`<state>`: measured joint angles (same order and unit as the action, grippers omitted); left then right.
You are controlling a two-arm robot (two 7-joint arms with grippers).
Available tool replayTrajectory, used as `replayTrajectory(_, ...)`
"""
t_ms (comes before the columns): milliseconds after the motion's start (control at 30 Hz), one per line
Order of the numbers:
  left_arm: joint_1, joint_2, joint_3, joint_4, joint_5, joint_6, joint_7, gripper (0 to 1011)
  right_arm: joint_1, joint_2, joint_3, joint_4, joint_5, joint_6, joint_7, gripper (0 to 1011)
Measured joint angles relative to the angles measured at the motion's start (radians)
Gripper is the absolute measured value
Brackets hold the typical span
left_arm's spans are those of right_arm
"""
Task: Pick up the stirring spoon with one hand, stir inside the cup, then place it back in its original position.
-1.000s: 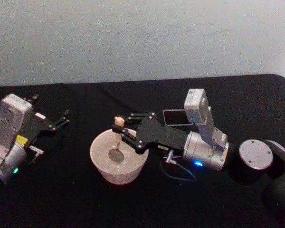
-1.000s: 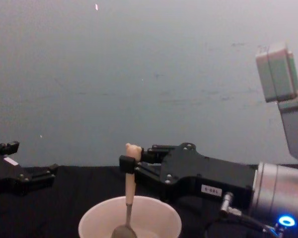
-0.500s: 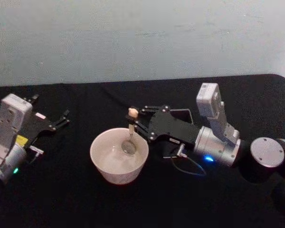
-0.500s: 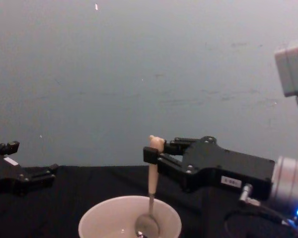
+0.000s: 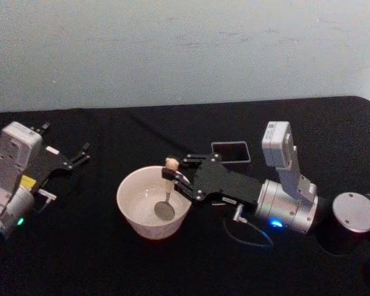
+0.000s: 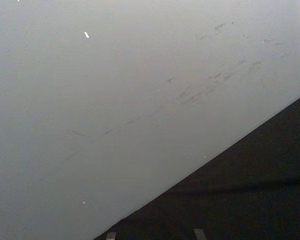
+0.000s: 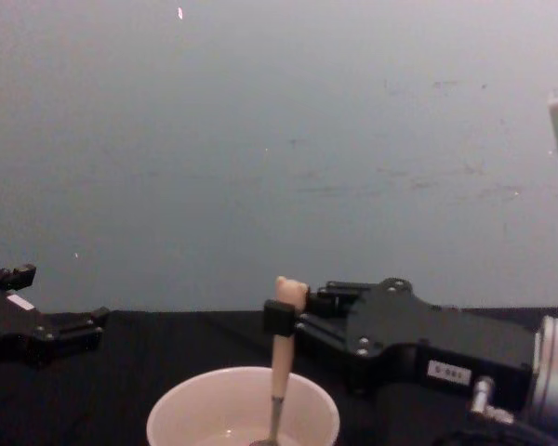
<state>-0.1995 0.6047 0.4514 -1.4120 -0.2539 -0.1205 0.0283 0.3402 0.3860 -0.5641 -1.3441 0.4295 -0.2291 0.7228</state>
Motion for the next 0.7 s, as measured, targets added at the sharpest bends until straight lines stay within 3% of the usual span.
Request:
replayTrajectory(200,0.0,0.0,0.0,0.0,0.0,0.0,0.0,1001,0.005,-0.014,-0.016,0.002,0.004,-0.001,0.011,213)
replayTrajectory(333,0.0,0.0,0.0,0.0,0.0,0.0,0.0,1001,0.03,-0.042,-0.033,0.039,0.0,-0.008,0.014,213)
replayTrajectory(700,0.0,0.0,0.0,0.0,0.0,0.0,0.0,1001,0.087,-0.091,-0.03,0.134,-0.025,-0.035,-0.016,213)
